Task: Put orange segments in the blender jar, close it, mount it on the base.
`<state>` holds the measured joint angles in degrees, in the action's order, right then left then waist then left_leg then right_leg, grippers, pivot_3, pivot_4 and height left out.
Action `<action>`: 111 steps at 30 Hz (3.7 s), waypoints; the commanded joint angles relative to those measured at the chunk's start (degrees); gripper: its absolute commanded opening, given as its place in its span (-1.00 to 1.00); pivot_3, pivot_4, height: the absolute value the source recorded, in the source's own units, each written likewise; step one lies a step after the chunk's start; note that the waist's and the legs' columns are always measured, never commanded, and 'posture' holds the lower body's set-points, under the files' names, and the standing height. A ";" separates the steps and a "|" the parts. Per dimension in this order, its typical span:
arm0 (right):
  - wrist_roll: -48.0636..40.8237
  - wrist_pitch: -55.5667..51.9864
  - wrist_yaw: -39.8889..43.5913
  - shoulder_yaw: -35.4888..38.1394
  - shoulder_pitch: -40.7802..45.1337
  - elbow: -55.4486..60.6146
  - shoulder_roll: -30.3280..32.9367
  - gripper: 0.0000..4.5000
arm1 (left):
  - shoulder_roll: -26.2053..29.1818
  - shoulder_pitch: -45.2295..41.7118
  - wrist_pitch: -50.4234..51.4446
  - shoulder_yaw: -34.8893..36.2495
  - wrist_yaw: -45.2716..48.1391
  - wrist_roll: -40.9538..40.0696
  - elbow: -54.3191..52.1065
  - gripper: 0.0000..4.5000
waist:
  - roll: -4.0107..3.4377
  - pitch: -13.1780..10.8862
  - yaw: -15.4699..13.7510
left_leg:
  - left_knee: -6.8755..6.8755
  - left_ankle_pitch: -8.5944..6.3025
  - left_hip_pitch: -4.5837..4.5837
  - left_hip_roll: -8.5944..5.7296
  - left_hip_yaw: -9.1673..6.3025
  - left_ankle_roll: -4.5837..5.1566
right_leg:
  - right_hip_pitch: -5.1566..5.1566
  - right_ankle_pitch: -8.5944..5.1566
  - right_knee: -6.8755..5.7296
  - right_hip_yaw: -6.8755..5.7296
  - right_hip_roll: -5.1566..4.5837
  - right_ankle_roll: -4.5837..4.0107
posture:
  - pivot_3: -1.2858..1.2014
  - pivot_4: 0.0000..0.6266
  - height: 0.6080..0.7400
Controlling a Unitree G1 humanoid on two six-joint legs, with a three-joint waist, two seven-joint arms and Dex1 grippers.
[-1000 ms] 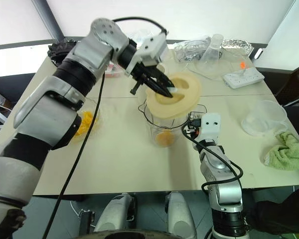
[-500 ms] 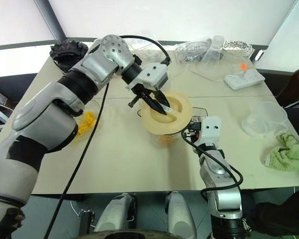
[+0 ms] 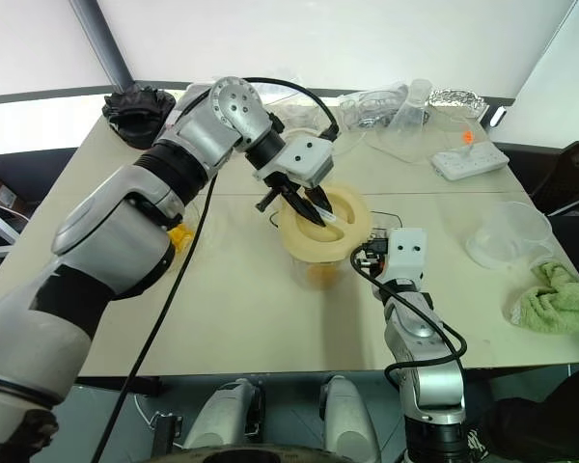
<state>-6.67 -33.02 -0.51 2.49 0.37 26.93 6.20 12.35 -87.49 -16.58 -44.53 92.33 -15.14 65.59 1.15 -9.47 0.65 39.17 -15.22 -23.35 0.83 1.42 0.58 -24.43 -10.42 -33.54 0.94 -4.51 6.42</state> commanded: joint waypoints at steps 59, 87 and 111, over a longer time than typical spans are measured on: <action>0.74 0.44 2.92 -0.12 2.96 1.60 1.20 -0.59 | -1.37 21.71 54.20 22.13 -31.60 17.15 -44.97 0.66 | -0.64 1.01 0.04 | -0.96 -0.10 -0.14 -0.15 0.17 0.11 | -0.09 0.12 1.15 -0.22 -0.47 -0.14 | 0.03 -0.52 1.00; -1.75 -0.57 5.26 5.99 9.48 0.76 3.68 -0.59 | 6.05 40.81 47.06 50.73 -46.85 -5.32 -60.67 0.66 | -0.29 -0.13 -0.02 | -0.96 0.03 -0.27 -0.28 0.27 -0.03 | -0.85 0.02 -0.09 0.14 -0.09 0.02 | 0.03 -0.52 1.00; -6.24 -14.73 6.03 11.13 63.49 -30.00 20.77 -0.59 | 3.11 67.43 51.68 46.32 -61.26 -9.26 -84.57 0.66 | -0.61 -0.45 0.57 | -1.03 0.10 -0.14 -0.23 0.48 -0.13 | -0.90 0.13 -0.27 0.11 0.04 -0.18 | 0.03 -0.52 1.00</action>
<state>-14.61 -51.76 5.80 14.83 60.84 0.97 27.06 15.03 -20.49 36.68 1.13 31.58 -24.59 -17.12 0.55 -9.92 1.23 38.13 -15.12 -23.49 0.60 1.94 0.44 -25.33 -10.29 -33.81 1.08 -4.46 6.24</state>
